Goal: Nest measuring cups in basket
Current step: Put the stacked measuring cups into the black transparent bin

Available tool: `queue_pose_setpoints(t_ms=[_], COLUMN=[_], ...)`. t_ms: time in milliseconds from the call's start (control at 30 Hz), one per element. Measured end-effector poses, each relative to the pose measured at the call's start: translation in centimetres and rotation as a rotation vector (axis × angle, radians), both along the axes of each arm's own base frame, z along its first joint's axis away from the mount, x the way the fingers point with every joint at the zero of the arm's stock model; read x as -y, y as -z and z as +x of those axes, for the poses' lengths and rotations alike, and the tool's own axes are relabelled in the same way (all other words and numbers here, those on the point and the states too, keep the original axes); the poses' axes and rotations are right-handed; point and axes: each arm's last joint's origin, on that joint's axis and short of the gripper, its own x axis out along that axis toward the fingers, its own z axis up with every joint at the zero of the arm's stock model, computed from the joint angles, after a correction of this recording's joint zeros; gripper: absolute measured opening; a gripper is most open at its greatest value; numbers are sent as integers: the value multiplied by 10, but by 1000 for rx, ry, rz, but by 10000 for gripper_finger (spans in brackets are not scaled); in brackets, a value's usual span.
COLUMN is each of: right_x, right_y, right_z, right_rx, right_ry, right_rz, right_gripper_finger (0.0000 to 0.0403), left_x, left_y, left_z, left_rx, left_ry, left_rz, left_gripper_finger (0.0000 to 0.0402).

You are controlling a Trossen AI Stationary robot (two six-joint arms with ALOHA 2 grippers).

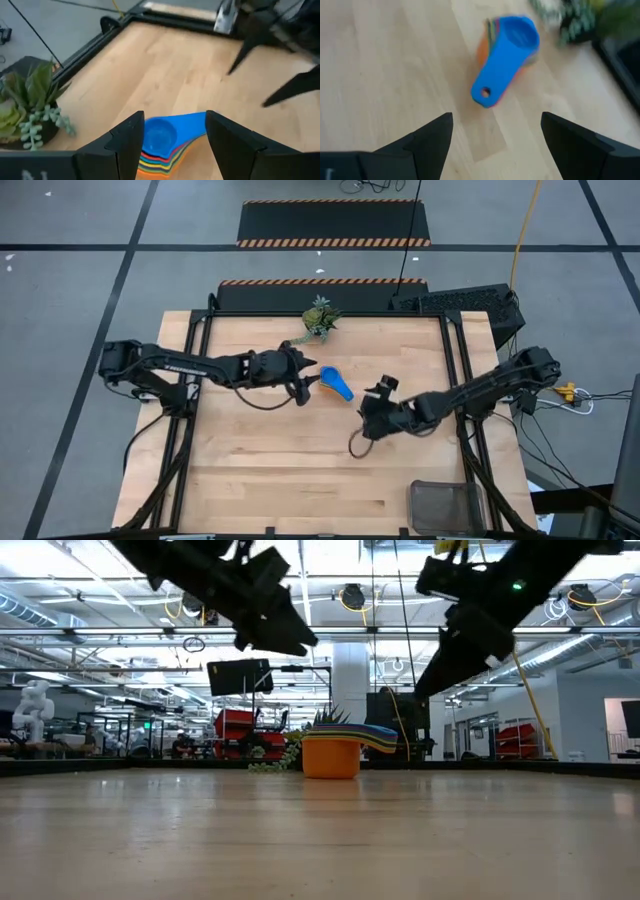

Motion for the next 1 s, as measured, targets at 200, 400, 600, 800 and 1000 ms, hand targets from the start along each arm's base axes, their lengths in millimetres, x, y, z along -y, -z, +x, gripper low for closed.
queue_pose_setpoints(t_ms=[200,400,600,800,1000], right_x=[-21,-29,-23,-18,-15], right_y=[20,38,48,47,47], right_z=[-11,-23,-31,-29,-28], right_rx=[10,37,108,114,125], right_ry=[-253,-479,-481,-454,-426], right_rz=[-284,-534,-605,-596,-573], right_gripper_finger=[297,297,297,297,297], left_x=[-1,-5,-18,-28,-37], left_y=[9,14,14,4,3], left_z=[15,22,21,27,52], left_rx=[-145,-145,-154,-267,-412], left_ry=[27,17,36,150,221], left_rz=[38,41,69,110,184], left_gripper_finger=[213,213,213,194,117])
